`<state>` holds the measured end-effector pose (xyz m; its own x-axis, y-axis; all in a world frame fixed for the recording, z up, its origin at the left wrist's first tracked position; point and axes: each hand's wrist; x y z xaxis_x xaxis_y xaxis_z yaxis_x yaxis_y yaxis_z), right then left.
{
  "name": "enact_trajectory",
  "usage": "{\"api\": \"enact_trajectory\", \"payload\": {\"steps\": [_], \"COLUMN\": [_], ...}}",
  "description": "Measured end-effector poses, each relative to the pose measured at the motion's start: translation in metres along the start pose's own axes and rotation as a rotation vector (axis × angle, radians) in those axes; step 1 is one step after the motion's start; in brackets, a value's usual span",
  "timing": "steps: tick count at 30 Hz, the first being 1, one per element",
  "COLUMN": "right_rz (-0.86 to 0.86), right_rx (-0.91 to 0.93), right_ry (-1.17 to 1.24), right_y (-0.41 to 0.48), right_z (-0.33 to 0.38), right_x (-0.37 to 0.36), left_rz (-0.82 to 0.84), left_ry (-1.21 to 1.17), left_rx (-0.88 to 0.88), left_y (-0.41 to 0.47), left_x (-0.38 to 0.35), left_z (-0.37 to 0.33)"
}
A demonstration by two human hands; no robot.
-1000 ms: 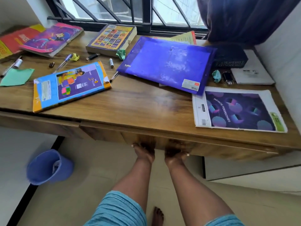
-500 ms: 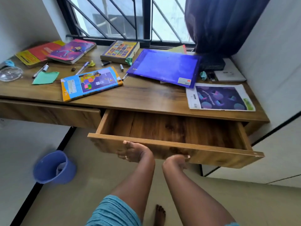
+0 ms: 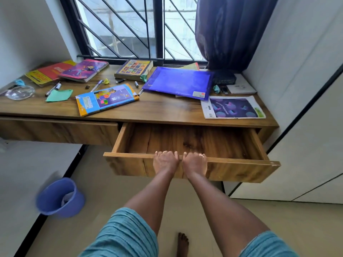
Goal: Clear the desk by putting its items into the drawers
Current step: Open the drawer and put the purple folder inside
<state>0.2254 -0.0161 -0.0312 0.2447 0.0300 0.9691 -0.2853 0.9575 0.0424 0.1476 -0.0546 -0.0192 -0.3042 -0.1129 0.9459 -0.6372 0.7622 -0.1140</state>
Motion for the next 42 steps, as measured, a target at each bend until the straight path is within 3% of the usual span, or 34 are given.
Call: {"api": "enact_trajectory", "payload": {"steps": [17, 31, 37, 42], "right_rz": [0.231, 0.236, 0.312, 0.361], "right_rx": [0.127, 0.167, 0.196, 0.179], "right_ry": [-0.218, -0.144, -0.087, -0.058], "right_y": [-0.127, -0.203, -0.207, -0.204], "right_z": [-0.012, -0.032, -0.04, -0.041], "right_x": [0.033, 0.042, 0.049, 0.05], "left_rz": [0.018, 0.074, 0.22, 0.222], "left_ry": [0.006, 0.128, -0.009, 0.004], "left_rx": [0.043, 0.092, 0.234, 0.24], "left_y": [-0.143, -0.231, -0.227, -0.224], "left_x": [-0.004, 0.014, 0.027, 0.022], "left_z": [0.029, 0.034, 0.035, 0.035]}}
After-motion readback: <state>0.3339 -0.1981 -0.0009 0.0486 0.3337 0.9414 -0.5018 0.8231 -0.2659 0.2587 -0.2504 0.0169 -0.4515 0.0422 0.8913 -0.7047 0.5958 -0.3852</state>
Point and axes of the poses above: each hand's wrist, its own y-axis towards the middle knuckle, its own x-axis out of the back of the hand, z = x × y, and after that the axes turned 1 degree about -y, right-handed
